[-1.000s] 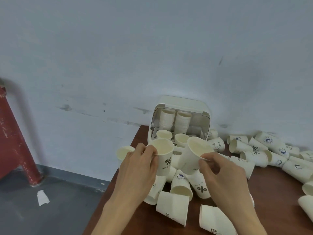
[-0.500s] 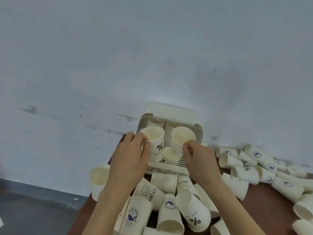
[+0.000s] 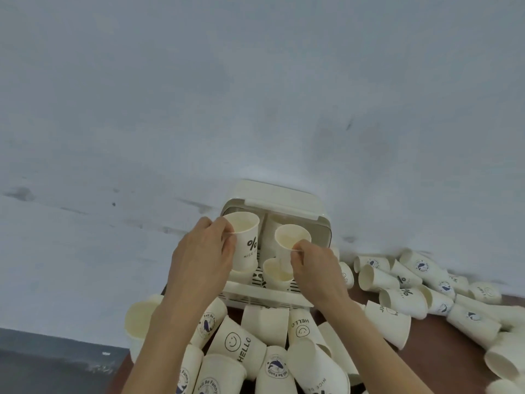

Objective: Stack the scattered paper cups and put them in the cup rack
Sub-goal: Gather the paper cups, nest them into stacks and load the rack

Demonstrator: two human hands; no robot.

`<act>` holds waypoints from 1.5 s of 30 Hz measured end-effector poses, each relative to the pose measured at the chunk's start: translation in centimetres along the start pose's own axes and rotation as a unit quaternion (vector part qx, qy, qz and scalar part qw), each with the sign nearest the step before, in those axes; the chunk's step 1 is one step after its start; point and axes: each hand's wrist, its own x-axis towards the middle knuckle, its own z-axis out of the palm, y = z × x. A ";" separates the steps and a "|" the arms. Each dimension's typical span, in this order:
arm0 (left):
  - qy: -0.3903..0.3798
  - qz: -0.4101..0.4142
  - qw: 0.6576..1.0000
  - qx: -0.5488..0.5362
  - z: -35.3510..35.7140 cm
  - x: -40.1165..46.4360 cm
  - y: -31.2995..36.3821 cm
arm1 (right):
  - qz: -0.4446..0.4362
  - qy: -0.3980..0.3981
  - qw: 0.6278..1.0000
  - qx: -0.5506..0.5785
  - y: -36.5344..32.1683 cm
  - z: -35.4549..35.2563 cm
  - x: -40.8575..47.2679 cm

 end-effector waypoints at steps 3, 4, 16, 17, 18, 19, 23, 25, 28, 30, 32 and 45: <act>-0.004 0.000 1.000 0.006 1.0 0.5 -0.3 | -0.002 -0.008 1.000 0.011 0.8 0.9 0.1; -0.004 0.001 1.000 0.005 1.3 0.6 -0.3 | -0.001 -0.011 1.000 0.014 1.0 1.2 0.1; 0.001 0.004 1.000 0.006 3.0 0.9 -0.4 | -0.018 -0.022 1.000 -0.013 1.7 3.3 0.1; 0.004 0.001 1.000 0.006 3.0 0.9 -0.5 | -0.017 -0.026 0.999 -0.017 1.7 3.4 0.1; 0.008 -0.002 1.000 0.005 3.0 1.0 -0.6 | -0.018 -0.030 0.999 -0.022 1.6 3.5 0.0; 0.012 -0.004 1.000 0.004 3.0 1.0 -0.8 | -0.020 -0.035 0.999 -0.031 1.6 3.5 -0.1; 0.016 -0.009 1.000 -0.005 3.3 1.2 -1.4 | -0.021 -0.064 0.996 -0.057 1.7 4.1 -0.6; 0.012 -0.014 1.000 -0.006 3.4 1.3 -1.7 | -0.023 -0.079 0.994 -0.072 1.7 4.5 -0.7; 0.002 -0.014 1.000 -0.003 3.6 1.3 -1.9 | -0.025 -0.090 0.992 -0.083 1.6 4.7 -0.6; -0.003 -0.011 1.000 -0.006 3.8 1.3 -1.8 | -0.019 -0.102 0.991 -0.085 1.4 4.8 -0.7; -0.004 -0.010 1.000 -0.009 4.1 1.2 -1.8 | -0.017 -0.115 0.989 -0.089 1.3 4.8 -1.0; -0.060 0.004 0.996 0.070 7.1 0.3 -2.5 | -0.047 -0.145 0.982 -0.113 1.4 4.7 -1.3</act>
